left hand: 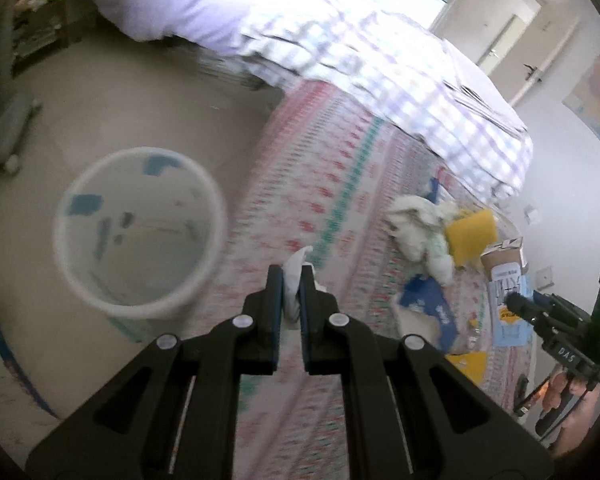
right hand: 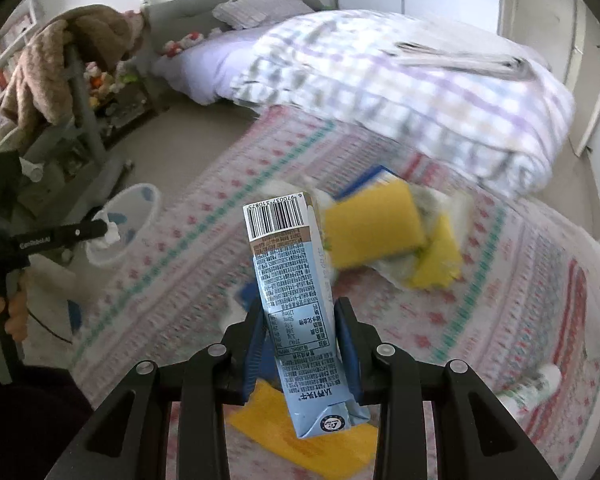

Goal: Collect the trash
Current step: 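Carry both items to the white wastebasket and open both grippers over it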

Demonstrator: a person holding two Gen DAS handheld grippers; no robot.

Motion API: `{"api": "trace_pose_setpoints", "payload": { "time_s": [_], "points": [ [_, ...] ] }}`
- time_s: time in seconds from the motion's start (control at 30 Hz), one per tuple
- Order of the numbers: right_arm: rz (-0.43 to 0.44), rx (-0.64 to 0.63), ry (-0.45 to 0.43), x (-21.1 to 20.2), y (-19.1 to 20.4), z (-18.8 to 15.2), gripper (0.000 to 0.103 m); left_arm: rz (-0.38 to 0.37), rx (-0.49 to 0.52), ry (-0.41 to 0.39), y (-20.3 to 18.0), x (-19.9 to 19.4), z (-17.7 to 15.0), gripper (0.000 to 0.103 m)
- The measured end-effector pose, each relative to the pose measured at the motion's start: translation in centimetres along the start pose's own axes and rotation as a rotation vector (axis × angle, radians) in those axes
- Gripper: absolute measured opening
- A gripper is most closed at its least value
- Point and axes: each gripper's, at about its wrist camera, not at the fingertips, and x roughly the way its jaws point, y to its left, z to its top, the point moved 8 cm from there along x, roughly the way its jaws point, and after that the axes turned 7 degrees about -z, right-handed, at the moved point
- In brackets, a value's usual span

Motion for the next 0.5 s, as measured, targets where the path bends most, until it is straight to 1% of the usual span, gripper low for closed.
{"api": "trace_pose_setpoints", "payload": {
  "time_s": [0.1, 0.17, 0.23, 0.37, 0.5],
  "points": [
    [0.044, -0.008, -0.004, 0.7, 3.2, 1.3, 0.035, 0.065, 0.001, -0.023, 3.1, -1.4, 0.6, 0.009],
    [0.073, -0.013, 0.002, 1.4, 5.2, 1.9, 0.035, 0.109, 0.007, -0.031, 5.1, -1.8, 0.8, 0.009],
    [0.101, -0.027, 0.014, 2.5, 7.6, 2.5, 0.035, 0.136, 0.005, -0.038, 6.8, -1.8, 0.9, 0.009],
    [0.151, -0.041, 0.029, 4.6, 12.6, 3.7, 0.035, 0.149, -0.040, -0.049, 9.9, -1.2, 1.3, 0.009],
    [0.194, -0.043, 0.051, 6.6, 16.2, 4.2, 0.035, 0.159, -0.071, -0.049, 11.4, -0.8, 1.5, 0.009]
  ]
}}
